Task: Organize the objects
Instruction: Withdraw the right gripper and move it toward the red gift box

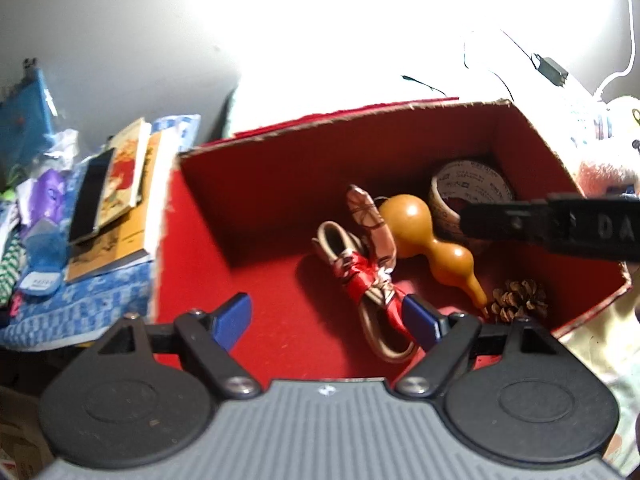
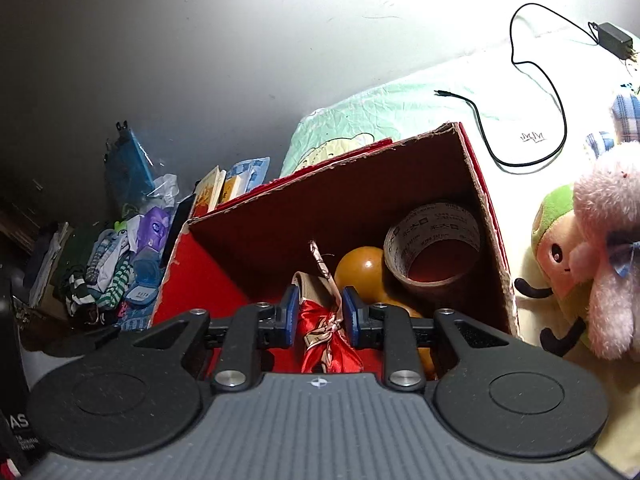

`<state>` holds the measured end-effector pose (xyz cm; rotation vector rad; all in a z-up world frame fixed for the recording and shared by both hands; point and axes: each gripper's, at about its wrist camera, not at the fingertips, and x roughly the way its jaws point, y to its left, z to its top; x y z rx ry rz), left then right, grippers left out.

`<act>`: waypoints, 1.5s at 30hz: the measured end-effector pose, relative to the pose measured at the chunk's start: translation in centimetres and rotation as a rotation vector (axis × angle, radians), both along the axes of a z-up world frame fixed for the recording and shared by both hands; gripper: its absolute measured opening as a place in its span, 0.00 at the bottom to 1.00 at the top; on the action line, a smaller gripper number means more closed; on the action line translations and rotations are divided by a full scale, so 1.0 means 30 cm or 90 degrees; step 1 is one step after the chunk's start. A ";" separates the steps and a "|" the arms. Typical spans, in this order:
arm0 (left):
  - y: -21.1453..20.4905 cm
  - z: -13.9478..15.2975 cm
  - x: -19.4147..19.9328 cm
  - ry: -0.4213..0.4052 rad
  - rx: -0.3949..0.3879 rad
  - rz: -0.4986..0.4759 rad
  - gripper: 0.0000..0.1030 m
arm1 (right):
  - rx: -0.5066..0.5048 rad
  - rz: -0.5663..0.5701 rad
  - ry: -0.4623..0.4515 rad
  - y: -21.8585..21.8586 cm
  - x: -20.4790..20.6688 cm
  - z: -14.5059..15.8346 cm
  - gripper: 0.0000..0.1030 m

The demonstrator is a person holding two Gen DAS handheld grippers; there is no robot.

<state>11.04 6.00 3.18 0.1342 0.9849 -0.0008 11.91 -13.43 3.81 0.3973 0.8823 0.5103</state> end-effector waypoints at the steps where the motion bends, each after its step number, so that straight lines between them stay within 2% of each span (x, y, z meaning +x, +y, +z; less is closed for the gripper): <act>1: -0.020 0.007 -0.012 -0.006 0.005 0.006 0.81 | 0.003 0.004 -0.010 -0.005 -0.016 0.009 0.26; 6: -0.016 0.064 -0.094 -0.030 0.012 0.029 0.83 | 0.022 0.027 -0.059 -0.010 -0.091 0.044 0.27; 11: -0.013 0.099 -0.166 -0.045 0.025 0.047 0.85 | 0.017 0.037 -0.098 -0.019 -0.166 0.068 0.34; 13: -0.012 0.104 -0.191 -0.046 0.023 0.053 0.85 | 0.011 0.046 -0.108 -0.021 -0.191 0.069 0.47; 17: -0.003 0.109 -0.238 -0.044 0.014 0.067 0.86 | 0.022 0.069 -0.106 -0.037 -0.234 0.065 0.50; 23: 0.011 0.093 -0.294 -0.036 0.008 0.088 0.86 | 0.055 0.117 -0.046 -0.067 -0.265 0.019 0.48; 36: 0.008 -0.047 -0.374 0.039 -0.018 0.097 0.88 | 0.093 0.129 0.125 -0.080 -0.272 -0.159 0.48; 43: 0.019 -0.138 -0.402 0.089 -0.045 0.094 0.89 | 0.084 0.153 0.165 -0.032 -0.275 -0.210 0.48; 45: 0.023 -0.160 -0.402 0.104 -0.066 0.091 0.89 | 0.079 0.163 0.174 -0.011 -0.280 -0.221 0.48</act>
